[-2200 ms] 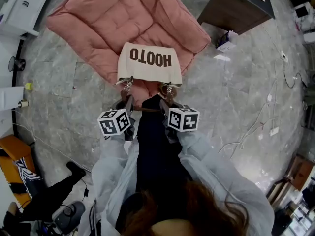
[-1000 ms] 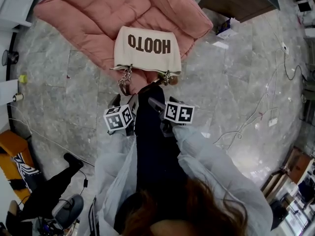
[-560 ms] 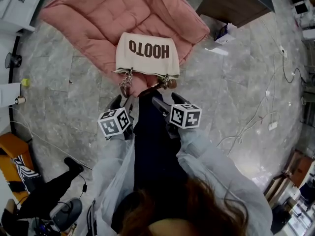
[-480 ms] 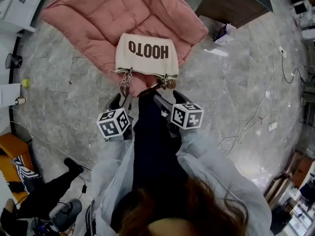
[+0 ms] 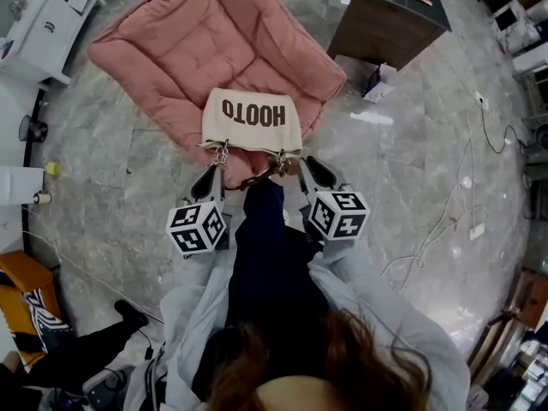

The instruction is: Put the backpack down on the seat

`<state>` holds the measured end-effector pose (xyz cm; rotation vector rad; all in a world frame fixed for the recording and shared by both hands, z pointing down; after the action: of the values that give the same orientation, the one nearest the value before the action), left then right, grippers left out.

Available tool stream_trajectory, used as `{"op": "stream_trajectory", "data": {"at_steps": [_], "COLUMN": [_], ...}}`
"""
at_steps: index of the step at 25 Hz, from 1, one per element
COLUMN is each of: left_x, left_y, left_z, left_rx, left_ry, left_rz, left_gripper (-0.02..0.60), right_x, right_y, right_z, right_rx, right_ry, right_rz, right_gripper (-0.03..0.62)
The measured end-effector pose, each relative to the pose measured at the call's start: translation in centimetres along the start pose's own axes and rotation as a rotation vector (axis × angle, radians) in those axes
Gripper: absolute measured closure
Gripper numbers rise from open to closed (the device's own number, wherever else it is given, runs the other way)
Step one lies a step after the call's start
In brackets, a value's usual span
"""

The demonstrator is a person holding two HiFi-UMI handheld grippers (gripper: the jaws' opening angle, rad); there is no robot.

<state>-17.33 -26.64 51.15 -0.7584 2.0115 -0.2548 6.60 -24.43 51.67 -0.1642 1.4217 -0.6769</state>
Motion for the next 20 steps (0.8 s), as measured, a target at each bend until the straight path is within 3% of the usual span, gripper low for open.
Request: {"op": "stream_trajectory", "data": {"at_steps": [1,2,7,15,20], "left_x": [0.5,1.0,2.6,2.7,2.2], "left_y": [0.1,0.3,0.5,-0.5,-0.6], "left_z": [0.7,1.3,3.0,4.4,4.2], "left_rx": [-0.022,-0.043,-0.107,-0.133,-0.123], "left_ry": [-0.003,-0.006,-0.030,-0.110,-0.124], "left_rz": [0.015,0.028,0.055,0.031,0.024], "left_gripper": [0.551,0.551,0.552,0.551,0.552], "right_x": [0.7,1.4,2.8,2.1,2.7], "right_y": [0.4,0.8,2.4,3.4,3.1], "right_z": [0.3,0.4,0.9,2.2,2.3], "right_rx": [-0.017,-0.027,-0.030,-0.126,-0.120], "right_ry": [0.005,0.009,0.058,0.090,0.093], "right_rz": [0.024,0.046,0.073,0.023,0.047], "right_gripper": [0.562,0.586,0.586,0.588,0.588]}}
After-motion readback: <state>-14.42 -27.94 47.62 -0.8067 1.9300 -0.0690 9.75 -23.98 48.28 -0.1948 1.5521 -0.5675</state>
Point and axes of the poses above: the fingertips, and each gripper's own axes: y backward along the fingers, z to its right, x out of its top, the point moved 4 cm from there along y, backward along the fingers, and after that the axes turned 15 degrees about y, right-handed, at the moved point
